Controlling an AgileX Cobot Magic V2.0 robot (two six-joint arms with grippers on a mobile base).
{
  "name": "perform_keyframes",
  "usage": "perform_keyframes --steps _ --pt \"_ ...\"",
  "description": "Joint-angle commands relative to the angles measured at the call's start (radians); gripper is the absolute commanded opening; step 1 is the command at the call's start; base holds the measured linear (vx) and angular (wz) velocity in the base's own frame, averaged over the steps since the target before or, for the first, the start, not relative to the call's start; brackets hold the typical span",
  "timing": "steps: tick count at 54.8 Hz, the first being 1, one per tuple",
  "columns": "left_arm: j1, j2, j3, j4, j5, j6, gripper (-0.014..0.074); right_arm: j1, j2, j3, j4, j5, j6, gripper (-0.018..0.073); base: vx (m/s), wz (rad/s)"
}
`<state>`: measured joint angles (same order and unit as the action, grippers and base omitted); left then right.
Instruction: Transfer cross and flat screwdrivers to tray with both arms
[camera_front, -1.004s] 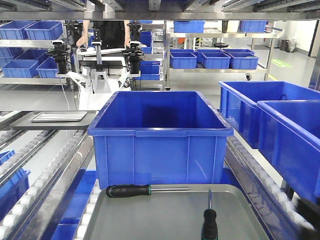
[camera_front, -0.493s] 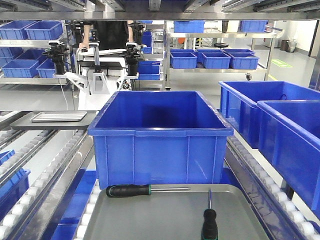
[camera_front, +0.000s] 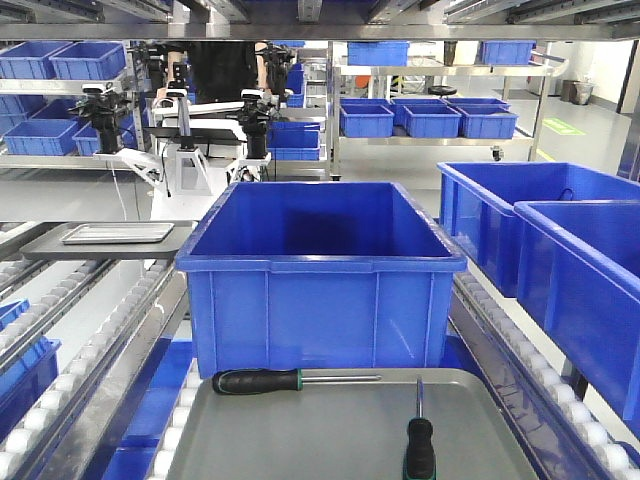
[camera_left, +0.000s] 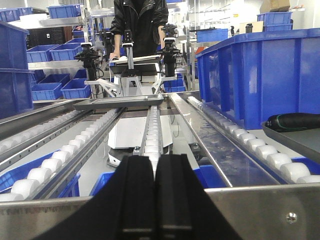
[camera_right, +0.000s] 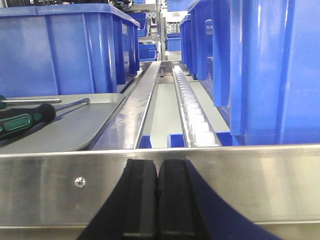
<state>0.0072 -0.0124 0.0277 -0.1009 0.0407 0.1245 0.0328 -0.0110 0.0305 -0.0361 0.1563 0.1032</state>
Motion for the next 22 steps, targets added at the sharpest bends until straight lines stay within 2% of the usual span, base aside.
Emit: perform_keyframes --steps 1,22 --pt "0.001 0.0 -0.026 -0.001 -0.08 -0.011 -0.0006 -0.006 -0.005 0.007 -0.004 -0.079 -0.006 -0.0008 0.0 0.0" --pt "0.001 0.0 -0.026 -0.001 -0.08 -0.011 -0.0006 -0.006 -0.005 0.007 -0.004 -0.079 -0.006 -0.0008 0.0 0.0"
